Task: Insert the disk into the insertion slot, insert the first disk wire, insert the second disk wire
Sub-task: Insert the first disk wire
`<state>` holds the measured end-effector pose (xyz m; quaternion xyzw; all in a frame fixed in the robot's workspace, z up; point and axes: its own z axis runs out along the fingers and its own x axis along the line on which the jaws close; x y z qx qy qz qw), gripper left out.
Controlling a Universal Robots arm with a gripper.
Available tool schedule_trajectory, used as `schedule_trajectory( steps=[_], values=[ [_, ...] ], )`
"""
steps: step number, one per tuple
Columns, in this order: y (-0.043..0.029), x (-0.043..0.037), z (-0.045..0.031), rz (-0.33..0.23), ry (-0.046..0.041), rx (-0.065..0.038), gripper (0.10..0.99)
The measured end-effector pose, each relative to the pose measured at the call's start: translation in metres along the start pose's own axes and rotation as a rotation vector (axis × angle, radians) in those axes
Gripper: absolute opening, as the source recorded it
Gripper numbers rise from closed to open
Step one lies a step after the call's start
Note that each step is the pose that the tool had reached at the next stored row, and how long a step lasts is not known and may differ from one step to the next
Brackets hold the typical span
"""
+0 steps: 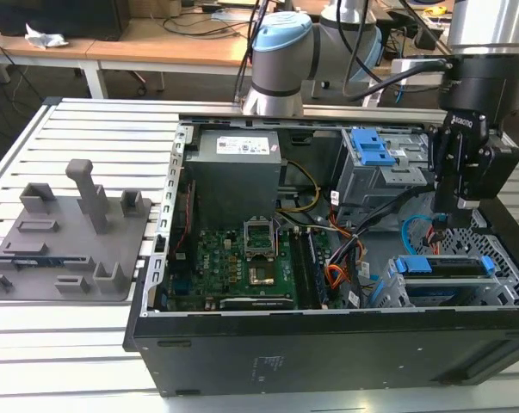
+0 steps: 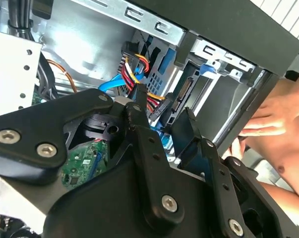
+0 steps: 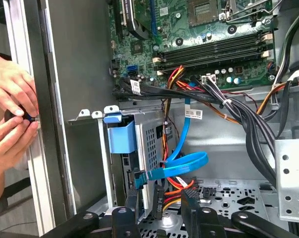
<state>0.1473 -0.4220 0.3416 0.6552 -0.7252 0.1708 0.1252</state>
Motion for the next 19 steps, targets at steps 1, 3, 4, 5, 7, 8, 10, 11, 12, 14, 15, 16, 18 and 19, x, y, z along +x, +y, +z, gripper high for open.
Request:
schedule_trajectory(
  steps=[1, 3, 4, 5, 7, 8, 10, 11, 12, 14, 15, 16, 18, 19],
  values=[
    [0.0000, -0.0004, 0.0000, -0.001, 0.0029, 0.001, 0.471],
    [0.0003, -0.0025, -0.0003, -0.002, 0.0089, 0.002, 0.471],
    [0.0004, -0.0035, -0.0003, -0.003, 0.0114, 0.002, 0.455],
    [0.0005, -0.0049, -0.0004, -0.004, 0.0154, 0.003, 0.380],
    [0.0008, -0.0082, -0.0009, -0.010, 0.0224, 0.007, 0.380],
    [0.0009, -0.0096, -0.0010, -0.016, 0.0255, 0.010, 0.380],
    [0.0011, -0.0109, -0.0007, -0.023, 0.0281, 0.013, 0.380],
    [0.0011, -0.0112, -0.0003, -0.025, 0.0287, 0.014, 0.380],
    [0.0011, -0.0114, 0.0001, -0.026, 0.0295, 0.015, 0.380],
    [0.0013, -0.0122, 0.0018, -0.027, 0.0300, 0.015, 0.380],
    [0.0014, -0.0125, 0.0024, -0.027, 0.0301, 0.015, 0.380],
    [0.0014, -0.0128, 0.0030, -0.027, 0.0307, 0.015, 0.380],
    [0.0015, -0.0132, 0.0037, -0.027, 0.0316, 0.015, 0.298],
    [0.0016, -0.0135, 0.0041, -0.027, 0.0325, 0.015, 0.235]
  ],
)
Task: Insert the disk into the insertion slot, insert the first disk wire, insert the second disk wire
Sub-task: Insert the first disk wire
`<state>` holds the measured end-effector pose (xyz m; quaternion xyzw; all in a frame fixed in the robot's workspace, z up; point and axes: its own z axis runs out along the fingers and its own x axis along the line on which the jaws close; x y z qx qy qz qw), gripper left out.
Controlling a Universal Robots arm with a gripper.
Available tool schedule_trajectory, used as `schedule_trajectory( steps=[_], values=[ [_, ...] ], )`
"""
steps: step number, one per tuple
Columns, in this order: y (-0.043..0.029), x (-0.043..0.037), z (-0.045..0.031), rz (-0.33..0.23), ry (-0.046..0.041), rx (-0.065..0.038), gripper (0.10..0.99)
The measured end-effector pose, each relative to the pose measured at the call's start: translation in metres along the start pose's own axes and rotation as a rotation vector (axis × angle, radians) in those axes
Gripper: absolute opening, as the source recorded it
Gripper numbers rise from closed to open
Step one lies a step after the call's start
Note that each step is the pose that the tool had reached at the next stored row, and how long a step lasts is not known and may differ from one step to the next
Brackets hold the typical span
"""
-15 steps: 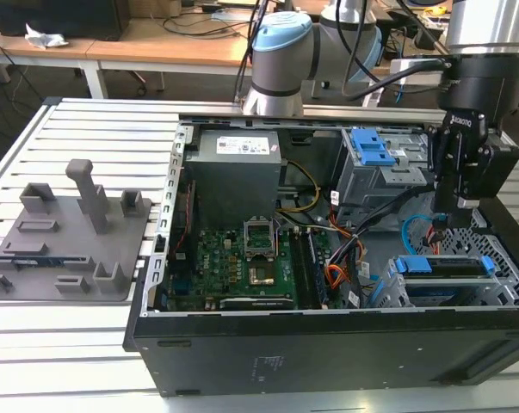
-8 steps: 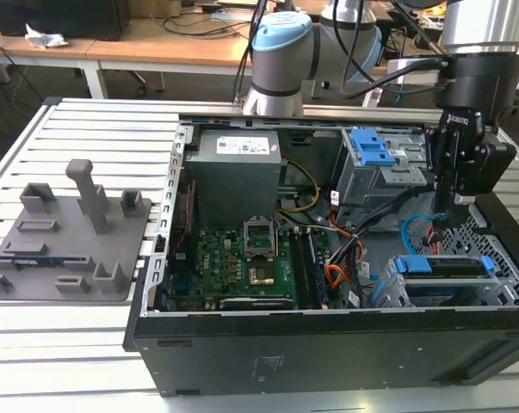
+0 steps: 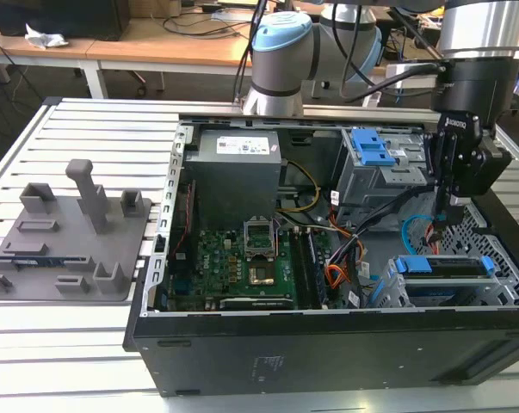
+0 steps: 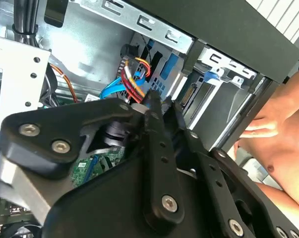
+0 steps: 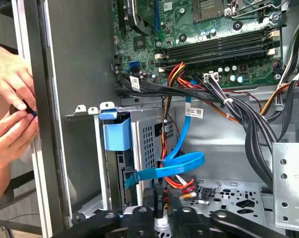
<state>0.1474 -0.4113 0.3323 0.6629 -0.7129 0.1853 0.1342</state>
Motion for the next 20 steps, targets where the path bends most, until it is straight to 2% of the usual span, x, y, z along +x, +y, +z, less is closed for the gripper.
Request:
schedule_trajectory(
  steps=[1, 7, 9, 10, 11, 12, 13, 16, 17, 18, 19, 20],
  values=[
    [0.0001, -0.0002, 0.0004, 0.000, 0.0013, 0.000, 0.180],
    [0.0001, -0.0008, 0.0013, 0.000, 0.0067, 0.001, 0.173],
    [0.0001, -0.0008, 0.0013, 0.000, 0.0067, 0.001, 0.184],
    [0.0002, -0.0012, 0.0013, 0.000, 0.0064, 0.001, 0.243],
    [0.0002, -0.0016, 0.0011, 0.000, 0.0073, 0.001, 0.243],
    [0.0003, -0.0023, 0.0006, -0.001, 0.0112, 0.001, 0.310],
    [0.0004, -0.0034, 0.0000, -0.001, 0.0165, 0.001, 0.310],
    [0.0017, -0.0081, -0.0027, -0.004, 0.0465, 0.005, 0.310],
    [0.0023, -0.0096, -0.0036, -0.005, 0.0625, 0.008, 0.310],
    [0.0034, -0.0107, -0.0044, -0.009, 0.0975, 0.013, 0.310],
    [0.0041, -0.0115, -0.0049, -0.010, 0.1145, 0.017, 0.310],
    [0.0046, -0.0123, -0.0053, -0.010, 0.1249, 0.019, 0.310]
  ],
)
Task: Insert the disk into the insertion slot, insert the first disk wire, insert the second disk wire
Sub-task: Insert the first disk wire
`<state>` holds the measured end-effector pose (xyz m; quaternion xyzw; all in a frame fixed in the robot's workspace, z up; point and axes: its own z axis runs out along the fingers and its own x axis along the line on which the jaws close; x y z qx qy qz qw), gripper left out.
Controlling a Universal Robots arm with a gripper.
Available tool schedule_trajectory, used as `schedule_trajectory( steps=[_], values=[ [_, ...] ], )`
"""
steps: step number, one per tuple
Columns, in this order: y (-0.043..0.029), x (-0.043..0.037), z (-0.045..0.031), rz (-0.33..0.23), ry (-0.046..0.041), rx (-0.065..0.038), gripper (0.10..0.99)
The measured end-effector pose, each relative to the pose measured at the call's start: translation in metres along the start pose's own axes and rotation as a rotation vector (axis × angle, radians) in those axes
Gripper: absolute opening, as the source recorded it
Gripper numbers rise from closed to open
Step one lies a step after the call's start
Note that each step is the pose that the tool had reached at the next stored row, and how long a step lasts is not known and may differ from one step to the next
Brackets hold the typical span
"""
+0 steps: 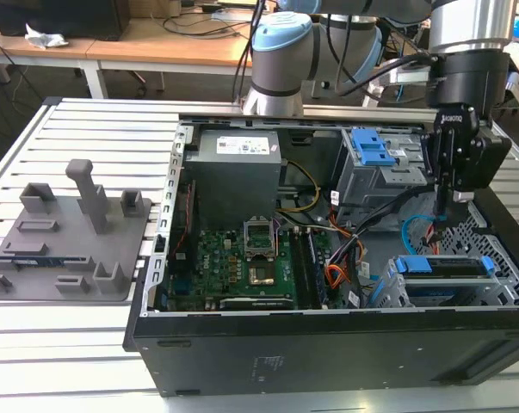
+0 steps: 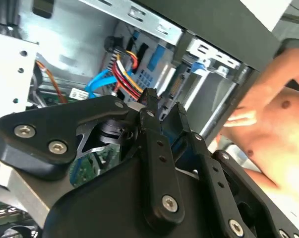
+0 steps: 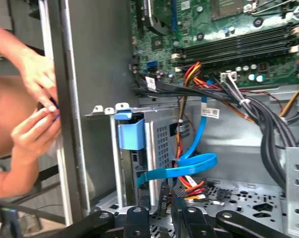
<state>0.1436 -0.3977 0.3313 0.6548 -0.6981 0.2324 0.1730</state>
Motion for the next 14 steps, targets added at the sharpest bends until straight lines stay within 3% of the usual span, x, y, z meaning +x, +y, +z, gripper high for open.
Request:
schedule_trajectory(
  steps=[1, 4, 5, 7, 11, 14],
  values=[
    [0.0010, -0.0008, -0.0007, 0.000, 0.0086, 0.004, 0.310],
    [0.0027, -0.0028, -0.0013, -0.004, 0.0114, 0.009, 0.310],
    [0.0027, -0.0028, -0.0012, -0.004, 0.0094, 0.011, 0.310],
    [0.0028, -0.0031, -0.0009, -0.003, -0.0071, 0.012, 0.310],
    [0.0055, -0.0030, -0.0007, -0.003, -0.0078, 0.012, 0.310],
    [0.0034, -0.0034, -0.0005, -0.003, -0.0080, 0.012, 0.310]
  ],
)
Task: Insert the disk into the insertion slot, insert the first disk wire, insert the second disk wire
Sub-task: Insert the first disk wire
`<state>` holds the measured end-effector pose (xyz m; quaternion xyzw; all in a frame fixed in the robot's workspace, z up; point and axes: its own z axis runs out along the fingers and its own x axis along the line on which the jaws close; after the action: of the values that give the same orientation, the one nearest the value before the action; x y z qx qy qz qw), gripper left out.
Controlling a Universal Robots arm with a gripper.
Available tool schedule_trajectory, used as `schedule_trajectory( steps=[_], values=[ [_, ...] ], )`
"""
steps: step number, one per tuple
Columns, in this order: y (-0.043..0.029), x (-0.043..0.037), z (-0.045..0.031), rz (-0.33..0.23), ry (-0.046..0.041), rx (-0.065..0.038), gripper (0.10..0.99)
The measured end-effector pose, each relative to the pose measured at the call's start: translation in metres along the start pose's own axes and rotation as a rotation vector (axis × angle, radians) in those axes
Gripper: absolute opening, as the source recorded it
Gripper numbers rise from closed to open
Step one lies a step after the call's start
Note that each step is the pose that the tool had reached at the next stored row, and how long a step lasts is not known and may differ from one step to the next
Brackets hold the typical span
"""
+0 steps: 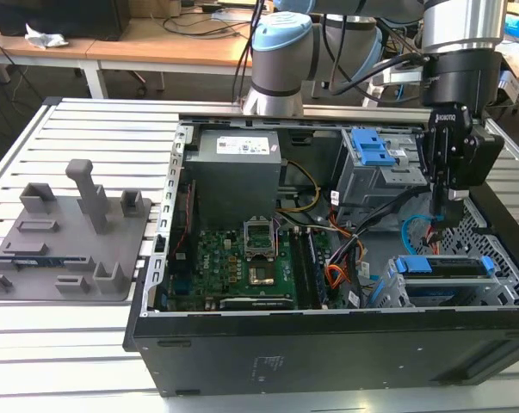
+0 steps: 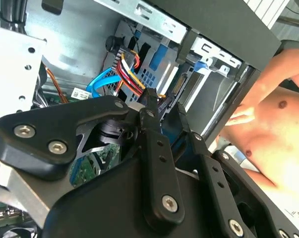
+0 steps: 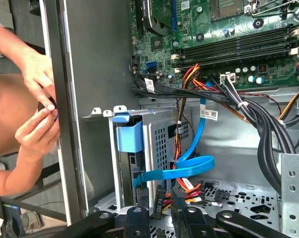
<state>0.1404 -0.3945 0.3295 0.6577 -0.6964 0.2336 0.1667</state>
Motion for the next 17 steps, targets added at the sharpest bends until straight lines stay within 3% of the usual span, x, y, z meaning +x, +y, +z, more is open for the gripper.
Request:
schedule_trajectory(
  steps=[7, 8, 10, 17],
  values=[
    [-0.0009, -0.0004, 0.0007, 0.000, 0.0001, 0.000, 0.310],
    [-0.0004, -0.0005, 0.0009, 0.000, 0.0000, 0.000, 0.294],
    [0.0000, -0.0006, 0.0010, 0.000, 0.0001, 0.000, 0.165],
    [-0.0003, -0.0008, 0.0014, 0.000, 0.0000, -0.002, 0.165]
  ],
)
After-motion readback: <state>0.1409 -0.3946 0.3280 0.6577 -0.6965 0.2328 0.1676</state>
